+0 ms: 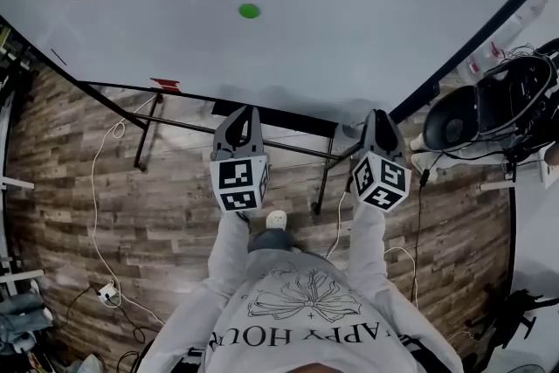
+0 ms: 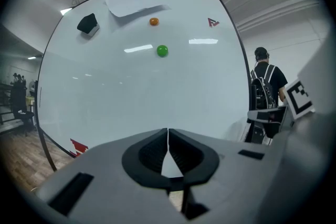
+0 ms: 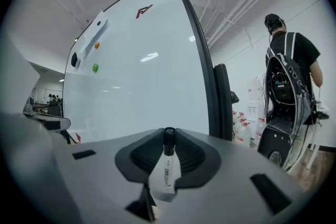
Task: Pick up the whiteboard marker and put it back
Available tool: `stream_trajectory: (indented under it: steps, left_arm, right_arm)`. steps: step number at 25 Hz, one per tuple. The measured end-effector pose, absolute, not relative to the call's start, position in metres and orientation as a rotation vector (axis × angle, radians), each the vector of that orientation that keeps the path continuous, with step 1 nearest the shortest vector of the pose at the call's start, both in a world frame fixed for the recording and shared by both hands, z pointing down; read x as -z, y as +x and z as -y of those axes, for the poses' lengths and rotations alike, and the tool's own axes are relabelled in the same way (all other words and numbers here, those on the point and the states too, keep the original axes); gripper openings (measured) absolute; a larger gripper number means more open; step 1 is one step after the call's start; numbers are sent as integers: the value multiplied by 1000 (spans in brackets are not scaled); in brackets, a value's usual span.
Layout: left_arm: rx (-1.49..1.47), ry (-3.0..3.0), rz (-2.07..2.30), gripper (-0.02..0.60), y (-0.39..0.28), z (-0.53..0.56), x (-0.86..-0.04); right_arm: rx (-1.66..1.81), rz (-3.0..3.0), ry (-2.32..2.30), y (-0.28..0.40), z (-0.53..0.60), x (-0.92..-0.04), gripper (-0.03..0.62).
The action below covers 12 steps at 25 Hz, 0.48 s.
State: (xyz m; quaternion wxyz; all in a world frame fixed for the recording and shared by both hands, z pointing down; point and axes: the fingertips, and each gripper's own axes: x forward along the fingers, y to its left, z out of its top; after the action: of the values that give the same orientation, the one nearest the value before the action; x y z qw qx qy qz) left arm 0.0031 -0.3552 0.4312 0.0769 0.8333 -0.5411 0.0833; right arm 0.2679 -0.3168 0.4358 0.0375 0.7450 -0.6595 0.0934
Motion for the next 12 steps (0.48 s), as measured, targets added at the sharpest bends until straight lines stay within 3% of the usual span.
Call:
stream_trajectory:
  steps: [12]
  left_arm:
    - [-186, 2476, 1710, 9, -28, 351, -406]
  right_arm:
    - [-165, 2169, 2168, 218, 331, -394, 64]
